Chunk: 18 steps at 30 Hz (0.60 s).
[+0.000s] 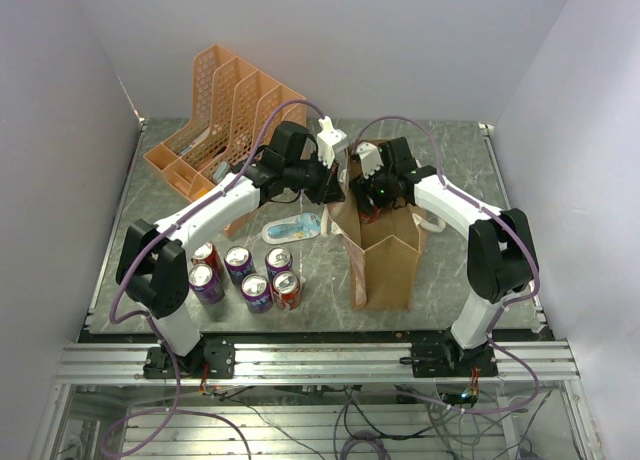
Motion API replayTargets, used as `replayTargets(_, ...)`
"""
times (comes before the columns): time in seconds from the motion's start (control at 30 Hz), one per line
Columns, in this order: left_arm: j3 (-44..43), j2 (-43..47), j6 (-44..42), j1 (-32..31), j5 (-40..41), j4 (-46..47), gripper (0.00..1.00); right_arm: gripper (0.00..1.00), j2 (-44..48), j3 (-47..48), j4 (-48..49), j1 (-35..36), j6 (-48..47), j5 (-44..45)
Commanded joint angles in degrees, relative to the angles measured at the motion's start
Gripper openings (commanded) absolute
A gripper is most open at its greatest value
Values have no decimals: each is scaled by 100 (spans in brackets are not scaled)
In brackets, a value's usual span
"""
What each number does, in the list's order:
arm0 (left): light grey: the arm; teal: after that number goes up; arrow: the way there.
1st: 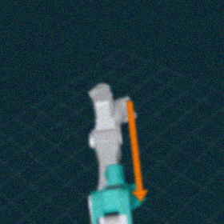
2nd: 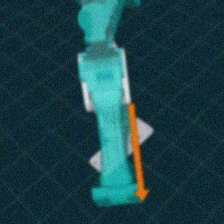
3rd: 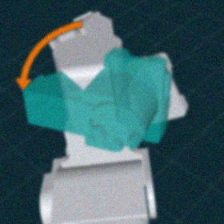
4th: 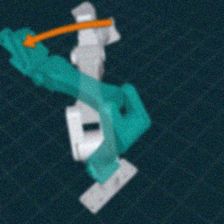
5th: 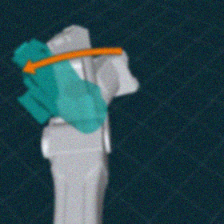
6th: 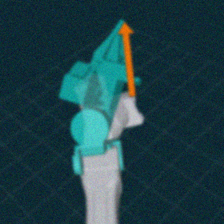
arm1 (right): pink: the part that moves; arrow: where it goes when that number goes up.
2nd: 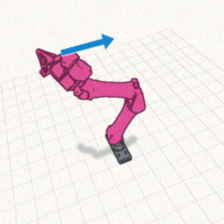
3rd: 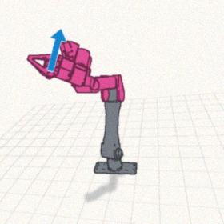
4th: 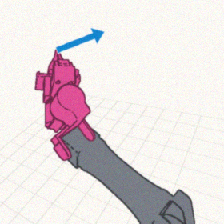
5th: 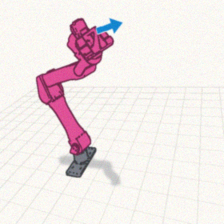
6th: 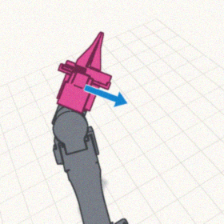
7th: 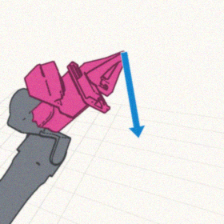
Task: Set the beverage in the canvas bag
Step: Place the drink in the canvas bag.
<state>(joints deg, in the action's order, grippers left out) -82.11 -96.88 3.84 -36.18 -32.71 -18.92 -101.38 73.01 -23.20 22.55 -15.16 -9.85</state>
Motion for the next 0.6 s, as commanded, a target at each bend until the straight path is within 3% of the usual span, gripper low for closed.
replayTargets(0.0, 46, 29, -133, -13, -323, -61, 7, 47, -153, 263, 232, -4, 207, -656)
replayTargets(0.17, 63, 41, -161, -27, -315, -54, 7, 48, -188, 288, 226, 21, 277, -1057)
replayTargets(0.57, 115, 80, -276, -72, -264, -106, 7, 58, -372, 154, 304, 171, 113, -489)
